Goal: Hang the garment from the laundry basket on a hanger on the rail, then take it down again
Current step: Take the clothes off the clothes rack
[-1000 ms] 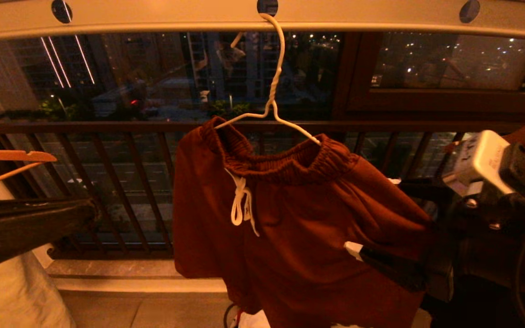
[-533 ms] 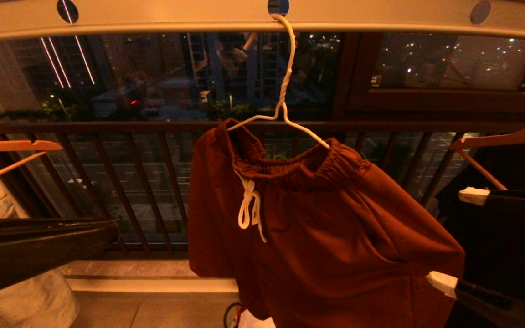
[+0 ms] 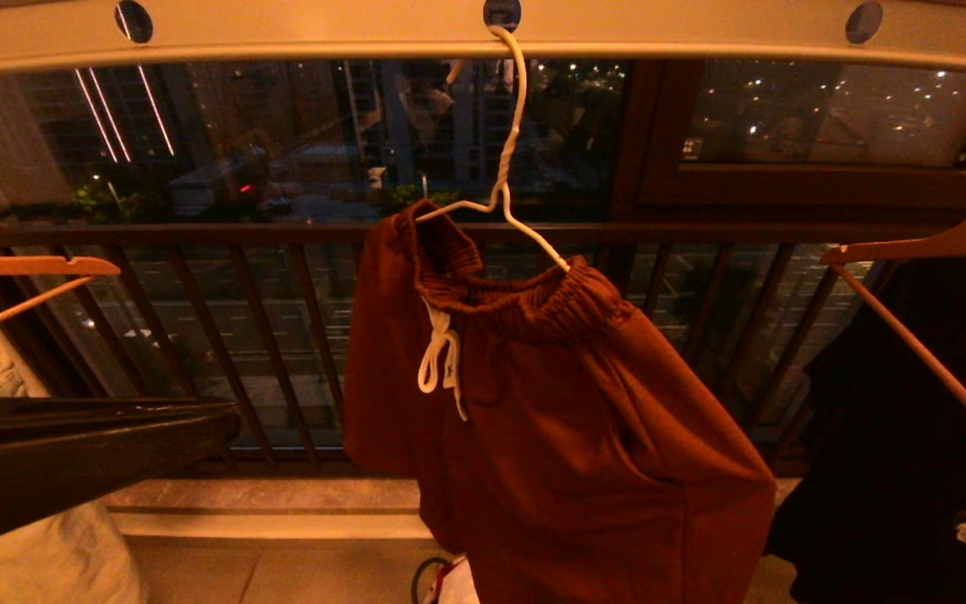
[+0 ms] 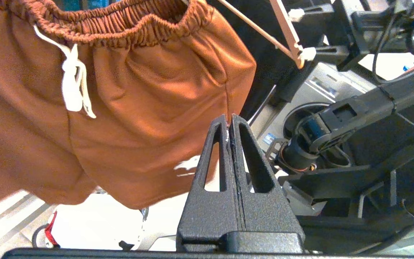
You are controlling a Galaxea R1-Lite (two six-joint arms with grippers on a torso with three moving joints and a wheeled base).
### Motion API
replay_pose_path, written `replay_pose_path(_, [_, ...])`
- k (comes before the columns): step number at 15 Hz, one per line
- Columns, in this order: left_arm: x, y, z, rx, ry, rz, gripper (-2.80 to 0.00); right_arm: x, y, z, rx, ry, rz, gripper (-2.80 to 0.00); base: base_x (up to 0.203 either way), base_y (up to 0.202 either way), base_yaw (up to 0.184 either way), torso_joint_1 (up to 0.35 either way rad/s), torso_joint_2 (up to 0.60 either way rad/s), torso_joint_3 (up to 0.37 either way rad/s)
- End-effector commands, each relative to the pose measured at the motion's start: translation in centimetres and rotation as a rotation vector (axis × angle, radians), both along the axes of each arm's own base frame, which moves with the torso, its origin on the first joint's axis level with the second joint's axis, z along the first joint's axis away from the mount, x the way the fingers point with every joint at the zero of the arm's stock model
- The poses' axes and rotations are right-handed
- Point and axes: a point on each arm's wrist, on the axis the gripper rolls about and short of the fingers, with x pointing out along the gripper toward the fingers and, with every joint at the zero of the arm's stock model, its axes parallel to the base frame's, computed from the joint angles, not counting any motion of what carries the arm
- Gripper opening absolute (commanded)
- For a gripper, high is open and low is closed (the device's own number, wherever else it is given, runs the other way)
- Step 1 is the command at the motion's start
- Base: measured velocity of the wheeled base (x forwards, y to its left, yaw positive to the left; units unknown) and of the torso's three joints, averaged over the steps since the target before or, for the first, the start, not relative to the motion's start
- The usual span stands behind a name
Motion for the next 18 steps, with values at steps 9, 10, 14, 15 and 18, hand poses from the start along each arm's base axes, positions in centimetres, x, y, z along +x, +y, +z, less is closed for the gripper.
replay_pose_path(9, [0.3,-0.2,0.2,0.003,0.002,0.032,-2.8,0.9,1.2,-2.2,0.048,0.196,0.05,-2.8,0.0,0.0,0.0,0.0,0.0,0.0])
replay_pose_path(10, [0.3,-0.2,0.2,0.003,0.002,0.032,-2.8,0.8,1.2,-2.8,0.038,0.214,0.061,-2.8,0.0,0.0,0.0,0.0,0.0,0.0])
replay_pose_path(14, [0.7,-0.6,0.1,0.013,0.014,0.029,-2.8,-0.2,1.2,-3.1,0.04,0.213,0.18,0.0,0.0,0.0,0.0,0.0,0.0,0.0])
replay_pose_path(15, [0.8,-0.6,0.0,0.017,0.017,0.03,-2.8,-0.4,1.4,-3.0,0.053,0.228,0.211,0.0,0.0,0.0,0.0,0.0,0.0,0.0])
replay_pose_path(18, [0.9,-0.7,0.0,0.02,0.021,0.03,-2.8,0.3,2.9,-3.2,0.06,0.302,0.236,0.0,0.0,0.0,0.0,0.0,0.0,0.0])
